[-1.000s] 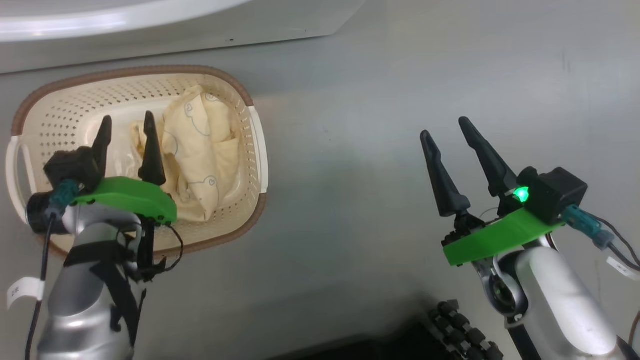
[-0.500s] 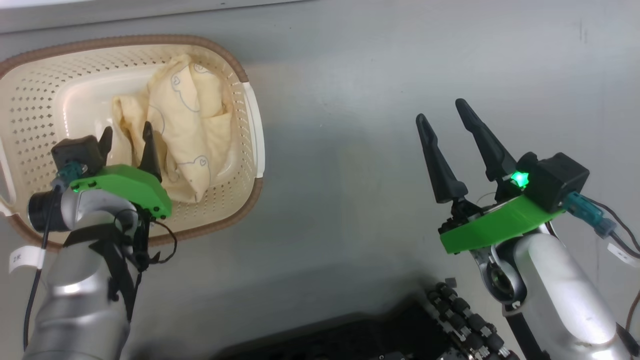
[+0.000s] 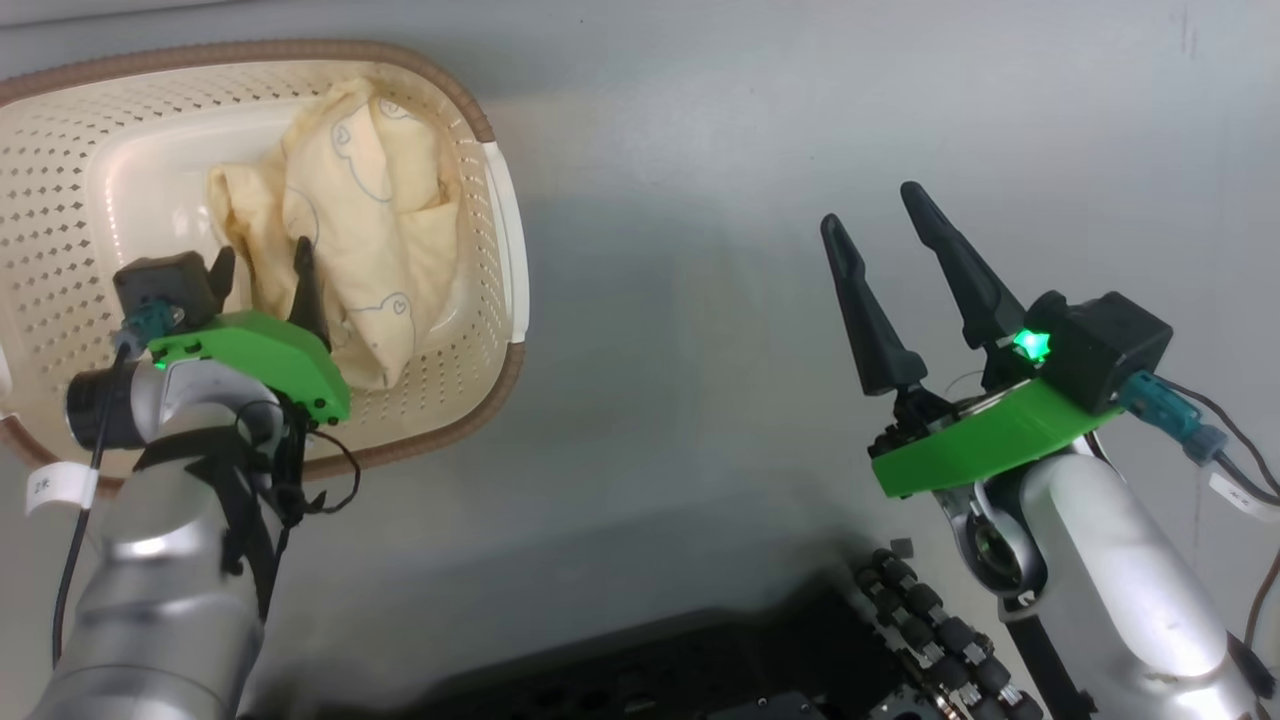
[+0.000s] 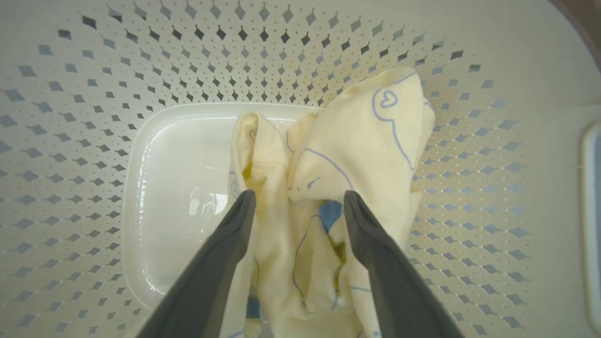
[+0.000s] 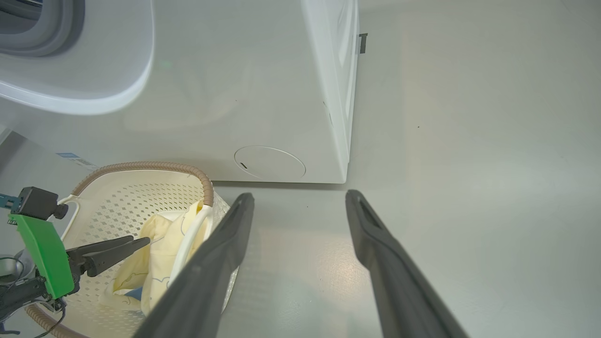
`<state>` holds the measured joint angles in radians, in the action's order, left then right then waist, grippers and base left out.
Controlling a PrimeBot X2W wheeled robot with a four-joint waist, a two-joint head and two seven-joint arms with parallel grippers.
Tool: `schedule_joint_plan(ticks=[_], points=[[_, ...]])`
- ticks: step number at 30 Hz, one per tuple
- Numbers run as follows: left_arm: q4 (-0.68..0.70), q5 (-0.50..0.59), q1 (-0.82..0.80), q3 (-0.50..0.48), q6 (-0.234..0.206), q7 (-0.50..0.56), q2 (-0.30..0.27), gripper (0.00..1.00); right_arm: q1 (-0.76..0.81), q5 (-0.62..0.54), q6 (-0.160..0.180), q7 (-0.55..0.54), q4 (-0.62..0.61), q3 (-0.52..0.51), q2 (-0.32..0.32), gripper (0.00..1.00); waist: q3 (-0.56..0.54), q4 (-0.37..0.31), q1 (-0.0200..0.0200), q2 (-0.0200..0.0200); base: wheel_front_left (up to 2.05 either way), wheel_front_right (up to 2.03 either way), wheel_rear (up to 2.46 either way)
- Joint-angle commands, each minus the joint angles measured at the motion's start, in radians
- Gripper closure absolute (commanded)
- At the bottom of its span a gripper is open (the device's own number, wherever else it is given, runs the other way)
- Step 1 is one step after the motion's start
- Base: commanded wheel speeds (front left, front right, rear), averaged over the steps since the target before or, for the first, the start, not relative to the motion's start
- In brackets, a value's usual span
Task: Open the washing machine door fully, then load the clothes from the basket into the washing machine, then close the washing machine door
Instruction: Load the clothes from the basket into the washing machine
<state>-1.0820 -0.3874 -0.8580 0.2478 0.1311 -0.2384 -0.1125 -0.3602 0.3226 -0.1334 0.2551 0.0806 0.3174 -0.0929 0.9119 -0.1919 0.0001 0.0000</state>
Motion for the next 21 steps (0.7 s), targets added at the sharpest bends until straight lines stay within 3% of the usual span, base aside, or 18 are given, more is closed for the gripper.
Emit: schedule_joint_plan(ticks=[1, 8, 21], points=[[0.005, -0.017, 0.021, 0.004, -0.001, -0.010, -0.017, 0.00, 0.026, -0.005, 0.003, 0.007, -0.020, 0.021, 0.002, 0.00, -0.001, 0.001, -0.0001, 0.0000, 0.00, 0.00, 0.00], [0.017, -0.077, 0.008, 0.090, -0.001, 0.012, -0.019, 0.00, 0.024, -0.005, 0.003, 0.007, -0.015, 0.023, 0.001, 0.00, 0.004, 0.005, -0.0001, 0.0000, 0.00, 0.00, 0.00], [-0.052, -0.150, -0.053, 0.132, 0.000, 0.036, -0.045, 0.00, 0.021, -0.006, 0.003, 0.007, -0.020, 0.023, 0.000, 0.00, 0.053, -0.009, -0.0001, 0.0000, 0.00, 0.00, 0.00]])
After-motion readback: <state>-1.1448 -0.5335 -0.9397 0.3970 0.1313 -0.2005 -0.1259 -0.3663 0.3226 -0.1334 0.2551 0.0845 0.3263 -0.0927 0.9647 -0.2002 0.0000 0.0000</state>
